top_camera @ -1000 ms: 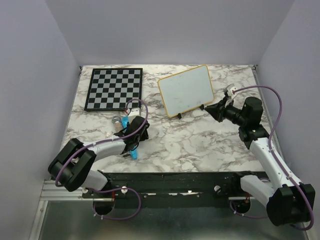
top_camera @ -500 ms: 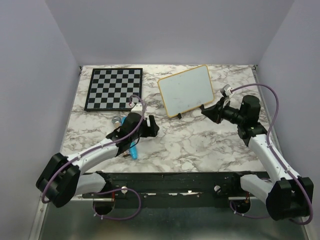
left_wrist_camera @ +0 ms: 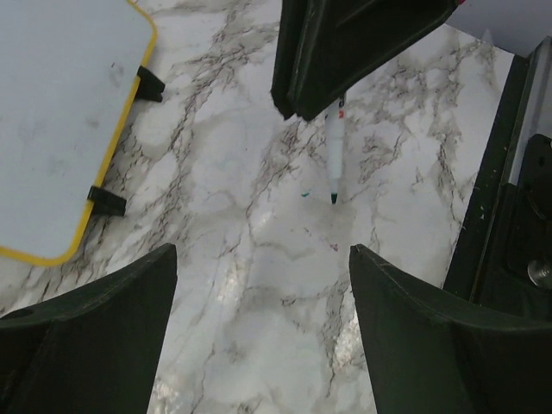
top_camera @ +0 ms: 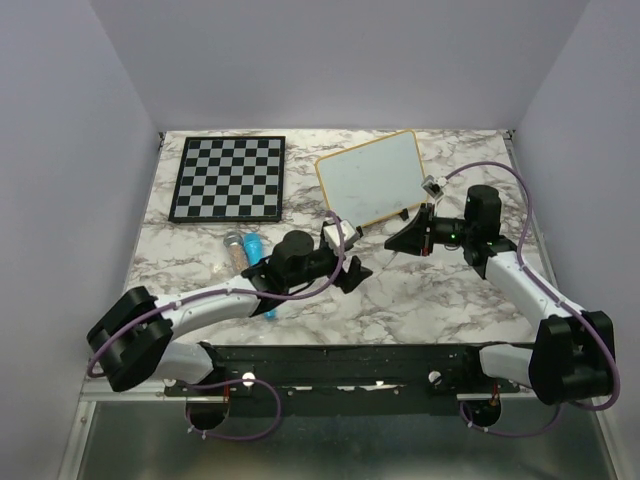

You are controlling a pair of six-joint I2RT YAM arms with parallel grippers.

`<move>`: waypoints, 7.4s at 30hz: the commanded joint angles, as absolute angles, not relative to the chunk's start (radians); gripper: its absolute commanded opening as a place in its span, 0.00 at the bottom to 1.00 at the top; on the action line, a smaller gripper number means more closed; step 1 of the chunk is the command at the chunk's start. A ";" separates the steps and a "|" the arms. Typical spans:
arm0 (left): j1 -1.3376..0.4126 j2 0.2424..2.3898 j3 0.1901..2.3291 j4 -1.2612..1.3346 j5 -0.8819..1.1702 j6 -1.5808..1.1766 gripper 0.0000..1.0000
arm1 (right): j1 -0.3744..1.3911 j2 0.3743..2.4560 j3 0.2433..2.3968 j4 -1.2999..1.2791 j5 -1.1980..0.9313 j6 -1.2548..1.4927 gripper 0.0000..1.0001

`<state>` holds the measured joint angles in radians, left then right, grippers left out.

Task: Write a sentence on the whiteboard
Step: Pass from the right arm to the left, then pass from the left arm to the right, then pick up the whiteboard from the whiteboard stand, then place the whiteboard at the center of the board.

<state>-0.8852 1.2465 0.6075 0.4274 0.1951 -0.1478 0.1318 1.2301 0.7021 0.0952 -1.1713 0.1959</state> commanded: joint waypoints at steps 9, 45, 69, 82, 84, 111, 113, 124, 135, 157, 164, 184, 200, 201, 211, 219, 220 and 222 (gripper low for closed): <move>-0.948 1.493 0.833 0.520 0.275 -0.098 0.74 | 0.140 1.230 0.716 0.150 -1.241 0.261 0.01; -0.940 1.543 0.881 0.497 0.313 -0.161 0.00 | 0.141 1.247 0.713 0.163 -1.258 0.275 0.45; -0.919 1.532 0.861 0.525 0.344 -0.187 0.00 | 0.146 1.267 0.716 0.173 -1.285 0.287 0.36; -0.919 1.543 0.858 0.532 0.345 -0.202 0.00 | 0.150 1.262 0.719 0.169 -1.298 0.267 0.01; -0.916 1.534 0.850 0.537 0.333 -0.209 0.05 | 0.149 1.256 0.721 0.164 -1.295 0.264 0.01; -0.468 1.221 0.613 0.448 0.296 -0.716 0.96 | 0.124 0.937 0.672 0.092 -0.468 -0.120 0.01; -0.466 1.276 0.641 0.471 0.310 -0.709 0.95 | 0.123 0.936 0.692 0.066 -0.488 -0.088 0.01; -0.459 1.607 0.897 0.404 0.348 -0.467 0.95 | 0.121 1.002 0.722 0.003 -0.643 -0.129 0.01; -0.362 1.779 0.963 0.540 0.497 -0.518 0.94 | 0.121 1.017 0.730 0.003 -0.733 -0.132 0.01; -0.288 2.060 1.206 0.812 0.769 -0.755 0.55 | 0.120 1.040 0.738 -0.029 -0.749 -0.130 0.01; -0.288 2.094 1.259 0.782 0.775 -0.749 0.39 | 0.121 1.043 0.738 -0.029 -0.752 -0.130 0.00; -0.290 1.973 1.333 0.991 0.773 -0.911 0.00 | 0.100 0.999 0.756 -0.054 -0.799 -0.124 0.01; -0.293 1.876 1.333 0.954 0.746 -0.922 0.00 | 0.058 0.936 0.779 -0.086 -0.883 -0.132 0.01; -0.295 1.867 1.325 0.954 0.742 -0.922 0.00 | 0.057 0.931 0.785 -0.107 -0.915 -0.143 0.01; -0.363 1.652 1.039 0.972 0.649 -0.905 0.00 | 0.037 0.821 0.888 -0.330 -1.066 -0.253 0.01; -0.504 1.465 0.783 0.945 0.536 -0.891 0.00 | 0.038 0.793 0.956 -0.507 -1.095 -0.316 0.01; -0.521 1.429 0.753 0.966 0.513 -0.887 0.00 | 0.037 0.790 0.953 -0.520 -1.094 -0.324 0.01; -0.574 1.395 0.671 0.991 0.433 -0.890 0.00 | 0.037 0.776 0.939 -0.532 -1.094 -0.333 0.00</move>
